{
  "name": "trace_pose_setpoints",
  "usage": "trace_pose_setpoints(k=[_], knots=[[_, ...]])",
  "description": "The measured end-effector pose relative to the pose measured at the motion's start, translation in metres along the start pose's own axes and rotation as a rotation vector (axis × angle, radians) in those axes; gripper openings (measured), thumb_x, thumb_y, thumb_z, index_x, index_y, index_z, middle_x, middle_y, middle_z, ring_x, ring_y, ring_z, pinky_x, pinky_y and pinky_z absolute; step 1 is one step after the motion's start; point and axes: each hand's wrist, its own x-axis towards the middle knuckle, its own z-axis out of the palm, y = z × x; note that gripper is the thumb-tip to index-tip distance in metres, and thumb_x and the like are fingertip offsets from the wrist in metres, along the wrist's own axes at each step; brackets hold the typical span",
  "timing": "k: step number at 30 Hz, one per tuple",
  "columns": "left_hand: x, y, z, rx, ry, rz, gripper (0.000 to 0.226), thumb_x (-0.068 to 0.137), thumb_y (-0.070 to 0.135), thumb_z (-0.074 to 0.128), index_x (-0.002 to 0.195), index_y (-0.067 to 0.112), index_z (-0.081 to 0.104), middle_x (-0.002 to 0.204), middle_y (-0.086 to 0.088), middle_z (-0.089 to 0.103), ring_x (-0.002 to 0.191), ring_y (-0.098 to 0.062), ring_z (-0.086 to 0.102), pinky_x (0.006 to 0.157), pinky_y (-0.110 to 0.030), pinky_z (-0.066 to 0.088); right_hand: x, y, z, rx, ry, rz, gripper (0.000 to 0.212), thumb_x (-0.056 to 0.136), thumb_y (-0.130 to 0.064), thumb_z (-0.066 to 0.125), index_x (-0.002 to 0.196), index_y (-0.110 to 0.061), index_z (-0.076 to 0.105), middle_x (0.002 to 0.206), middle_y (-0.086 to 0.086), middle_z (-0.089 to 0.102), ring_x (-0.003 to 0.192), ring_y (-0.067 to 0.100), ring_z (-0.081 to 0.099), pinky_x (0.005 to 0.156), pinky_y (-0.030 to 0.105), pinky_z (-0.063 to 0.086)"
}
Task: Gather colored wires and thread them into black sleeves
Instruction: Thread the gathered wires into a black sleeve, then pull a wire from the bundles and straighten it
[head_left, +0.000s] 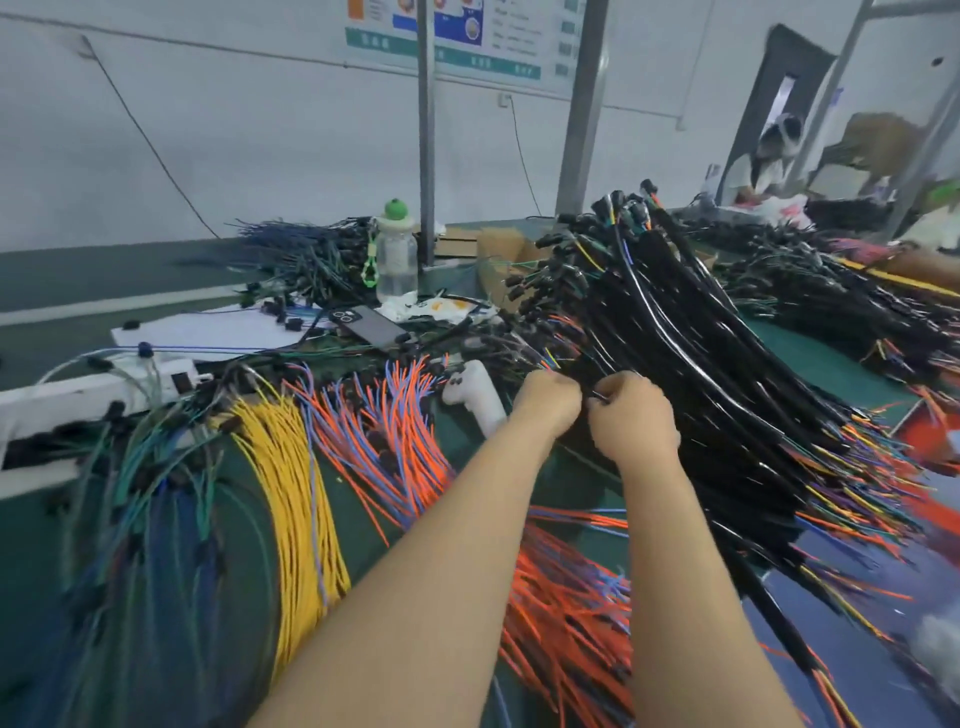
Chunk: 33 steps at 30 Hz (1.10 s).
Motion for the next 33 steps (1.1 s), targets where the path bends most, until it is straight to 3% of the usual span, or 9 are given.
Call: trace_pose_setpoints(k=[3, 8, 12, 15, 19, 24, 27, 29, 33], knots=[[-0.017, 0.015, -0.036, -0.165, 0.117, 0.098, 0.027, 0.086, 0.003, 0.050, 0.062, 0.014, 0.053, 0.060, -0.005, 0.054, 0.053, -0.016, 0.048, 0.049, -0.021, 0.041, -0.023, -0.044, -0.011, 0.094, -0.079, -0.162, 0.023, 0.093, -0.021, 0.054, 0.113, -0.016, 0.064, 0.115, 0.012, 0.065, 0.107, 0.031, 0.058, 0.079, 0.029, 0.041], [-0.072, 0.029, -0.119, -0.179, 0.331, 0.262, 0.023, 0.082, 0.010, 0.056, 0.061, 0.016, 0.060, 0.050, 0.000, 0.051, 0.045, -0.013, 0.042, 0.048, -0.024, 0.030, -0.078, -0.117, 0.004, 0.095, -0.257, -0.413, 0.029, 0.092, -0.023, 0.046, 0.111, -0.013, 0.066, 0.108, 0.016, 0.068, 0.100, 0.035, 0.061, 0.082, 0.036, 0.050], [-0.120, 0.014, -0.199, -0.283, 0.555, 0.321, 0.013, 0.088, 0.011, 0.054, 0.079, 0.015, 0.061, 0.068, -0.001, 0.055, 0.058, -0.013, 0.048, 0.050, -0.023, 0.034, -0.136, -0.165, 0.049, 0.168, -0.376, -0.565, 0.023, 0.094, -0.020, 0.049, 0.102, -0.009, 0.067, 0.105, 0.017, 0.068, 0.103, 0.034, 0.060, 0.075, 0.032, 0.043], [-0.157, -0.010, -0.263, -0.269, 0.768, 0.318, 0.021, 0.093, 0.009, 0.050, 0.074, 0.015, 0.056, 0.070, -0.002, 0.053, 0.067, -0.017, 0.049, 0.057, -0.025, 0.037, -0.192, -0.197, 0.096, 0.215, -0.589, -0.645, 0.021, 0.090, -0.016, 0.053, 0.103, -0.007, 0.067, 0.108, 0.017, 0.068, 0.106, 0.033, 0.060, 0.082, 0.033, 0.046], [-0.208, -0.047, -0.339, -0.198, 1.031, 0.282, 0.016, 0.094, 0.008, 0.046, 0.102, 0.009, 0.060, 0.089, -0.006, 0.059, 0.081, -0.019, 0.053, 0.065, -0.021, 0.043, -0.266, -0.236, 0.148, 0.266, -0.798, -0.725, 0.021, 0.088, -0.010, 0.054, 0.106, -0.008, 0.066, 0.108, 0.017, 0.069, 0.106, 0.032, 0.061, 0.085, 0.033, 0.046], [-0.263, -0.070, -0.407, -0.051, 1.327, 0.220, 0.028, 0.089, 0.002, 0.040, 0.109, 0.006, 0.060, 0.112, -0.021, 0.062, 0.104, -0.036, 0.059, 0.093, -0.044, 0.047, -0.340, -0.276, 0.196, 0.164, -0.861, -0.843, 0.028, 0.089, -0.022, 0.050, 0.114, -0.017, 0.061, 0.117, 0.011, 0.065, 0.113, 0.034, 0.055, 0.093, 0.040, 0.042], [-0.280, -0.076, -0.433, -0.039, 1.359, 0.108, 0.023, 0.088, 0.004, 0.039, 0.089, -0.003, 0.061, 0.086, -0.027, 0.059, 0.081, -0.038, 0.058, 0.072, -0.040, 0.049, -0.364, -0.290, 0.218, -0.098, -0.767, -0.899, 0.043, 0.089, -0.039, 0.051, 0.122, -0.010, 0.050, 0.128, 0.015, 0.055, 0.124, 0.035, 0.045, 0.102, 0.047, 0.029], [-0.284, -0.074, -0.442, -0.028, 1.291, 0.007, 0.029, 0.092, 0.011, 0.039, 0.070, 0.004, 0.055, 0.070, -0.014, 0.054, 0.066, -0.027, 0.051, 0.056, -0.030, 0.039, -0.372, -0.297, 0.226, -0.187, -0.723, -0.905, 0.053, 0.089, -0.042, 0.053, 0.127, -0.006, 0.046, 0.132, 0.017, 0.051, 0.126, 0.036, 0.042, 0.104, 0.048, 0.026], [-0.279, -0.080, -0.455, 0.168, 1.148, -0.113, 0.043, 0.099, 0.028, 0.034, 0.107, -0.005, 0.061, 0.114, -0.022, 0.063, 0.108, -0.033, 0.057, 0.093, -0.036, 0.043, -0.362, -0.305, 0.236, -0.124, -0.727, -0.785, 0.038, 0.091, -0.030, 0.053, 0.120, -0.007, 0.049, 0.122, 0.013, 0.060, 0.116, 0.032, 0.054, 0.099, 0.044, 0.031]])
